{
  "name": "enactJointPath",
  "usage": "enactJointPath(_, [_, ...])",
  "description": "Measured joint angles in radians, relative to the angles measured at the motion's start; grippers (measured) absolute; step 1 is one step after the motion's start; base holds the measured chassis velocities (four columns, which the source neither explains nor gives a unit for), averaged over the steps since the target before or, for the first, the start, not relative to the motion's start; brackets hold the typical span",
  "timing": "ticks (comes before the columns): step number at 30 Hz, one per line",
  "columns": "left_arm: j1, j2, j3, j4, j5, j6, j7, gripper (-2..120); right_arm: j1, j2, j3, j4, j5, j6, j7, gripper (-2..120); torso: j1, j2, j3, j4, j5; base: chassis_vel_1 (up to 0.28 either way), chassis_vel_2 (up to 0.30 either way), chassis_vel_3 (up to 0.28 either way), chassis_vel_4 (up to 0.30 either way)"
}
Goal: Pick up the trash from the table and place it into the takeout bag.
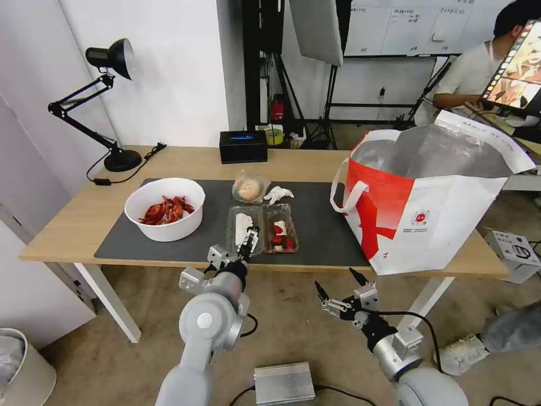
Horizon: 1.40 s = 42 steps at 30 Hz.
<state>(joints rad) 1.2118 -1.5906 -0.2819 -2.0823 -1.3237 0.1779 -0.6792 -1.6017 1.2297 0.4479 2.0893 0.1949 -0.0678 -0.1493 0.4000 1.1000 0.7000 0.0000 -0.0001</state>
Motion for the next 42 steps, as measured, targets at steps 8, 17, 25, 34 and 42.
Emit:
enactJointPath(8, [-0.004,-0.001,0.007,-0.002,0.001,-0.003,0.017,100,-0.010,0.003,0.005,0.006,-0.001,0.004,0.000,100,0.000,0.000,0.000,0.0000,0.0000,0.000,0.000,0.000,0.000])
enactJointPath(17, [-0.006,-0.002,0.016,-0.005,0.004,-0.004,0.024,100,-0.009,0.001,0.010,0.011,-0.001,0.005,0.000,100,0.000,0.000,0.000,0.0000,0.0000,0.000,0.000,0.000,0.000])
enactJointPath(25, [-0.017,-0.002,0.020,-0.005,0.005,-0.004,0.024,100,-0.011,0.001,0.011,0.011,-0.001,0.005,-0.001,100,0.000,0.000,0.000,0.0000,0.0000,0.000,0.000,0.000,0.000])
enactJointPath(34, [-0.027,0.003,0.016,-0.004,0.005,-0.007,0.024,100,-0.011,0.009,0.012,0.007,-0.001,0.007,-0.001,100,0.000,0.000,0.000,0.0000,0.0000,0.000,0.000,0.000,0.000])
enactJointPath(42, [-0.025,0.012,0.013,-0.016,0.005,-0.008,0.033,100,-0.011,0.020,0.008,0.003,-0.009,0.007,-0.002,100,0.000,0.000,0.000,0.0000,0.0000,0.000,0.000,0.000,0.000])
